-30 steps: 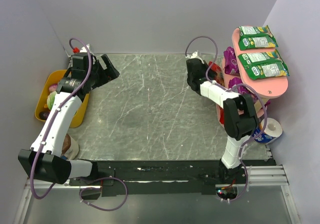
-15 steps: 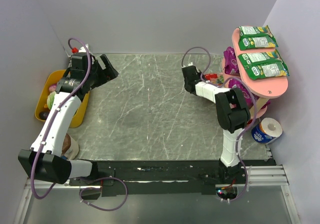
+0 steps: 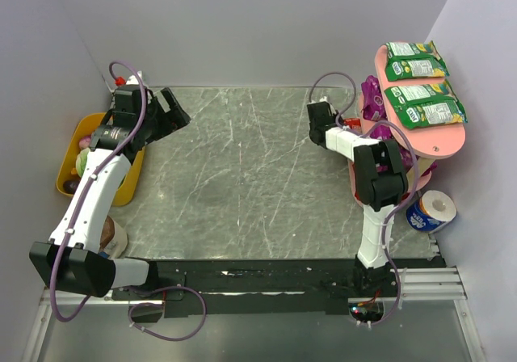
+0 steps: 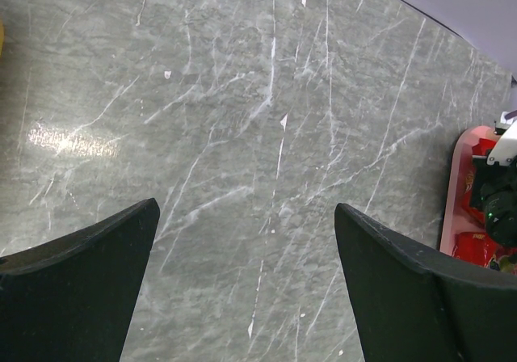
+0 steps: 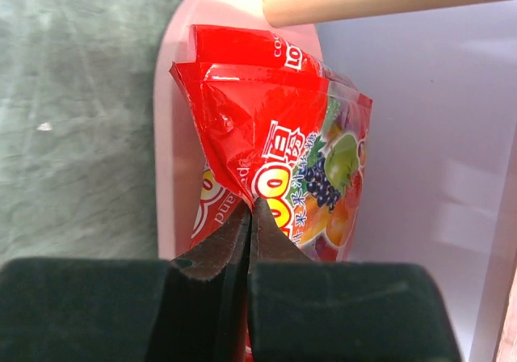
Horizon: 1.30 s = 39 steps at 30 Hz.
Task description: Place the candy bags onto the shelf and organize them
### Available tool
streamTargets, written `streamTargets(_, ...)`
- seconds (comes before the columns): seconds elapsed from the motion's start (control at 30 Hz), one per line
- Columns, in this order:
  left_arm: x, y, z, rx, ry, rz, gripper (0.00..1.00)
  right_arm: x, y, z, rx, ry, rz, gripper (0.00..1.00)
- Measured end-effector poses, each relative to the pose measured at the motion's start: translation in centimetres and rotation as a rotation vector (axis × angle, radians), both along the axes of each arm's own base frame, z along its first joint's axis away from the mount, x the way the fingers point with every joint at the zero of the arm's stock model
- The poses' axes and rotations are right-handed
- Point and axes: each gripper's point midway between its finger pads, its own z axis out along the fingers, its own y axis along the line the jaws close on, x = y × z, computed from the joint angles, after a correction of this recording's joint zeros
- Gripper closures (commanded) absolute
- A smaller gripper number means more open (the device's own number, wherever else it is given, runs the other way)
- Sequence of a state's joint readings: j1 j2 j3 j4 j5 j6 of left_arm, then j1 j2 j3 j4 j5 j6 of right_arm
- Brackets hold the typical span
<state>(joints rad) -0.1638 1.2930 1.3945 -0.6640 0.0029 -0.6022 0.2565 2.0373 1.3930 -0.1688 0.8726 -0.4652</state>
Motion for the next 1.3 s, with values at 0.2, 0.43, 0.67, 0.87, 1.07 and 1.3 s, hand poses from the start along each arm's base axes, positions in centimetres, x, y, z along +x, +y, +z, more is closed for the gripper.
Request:
streamTargets(0.2, 0.0, 0.2, 0.0, 0.000, 0.000, 0.004, 0.04, 0.0, -1.1, -0.1, 0.002, -0.002, -0.020, 1.00)
streamTargets(0.43, 0.1, 0.4, 0.0, 0.004, 0.000, 0.008, 0.04, -0.1, -2.0, -0.6, 0.010, 0.001, -0.027, 0.98)
streamTargets(0.67, 0.1, 0.6, 0.0, 0.006, -0.001, 0.011, 0.04, -0.4, -1.9, -1.5, 0.030, 0.018, -0.020, 0.84)
streamTargets(0.87, 0.1, 0.7, 0.0, 0.006, 0.000, 0.014, 0.04, -0.6, -1.7, -1.9, 0.054, 0.019, -0.026, 0.57)
streamTargets(1.07, 0.1, 0.6, -0.1, 0.003, 0.002, 0.011, 0.04, -1.1, -1.3, -2.2, 0.081, 0.030, -0.030, 0.34)
streamTargets(1.3, 0.0, 0.5, -0.7, -0.001, 0.016, 0.001, 0.04, -1.1, 0.6, -0.5, 0.098, -0.011, -0.002, 0.27)
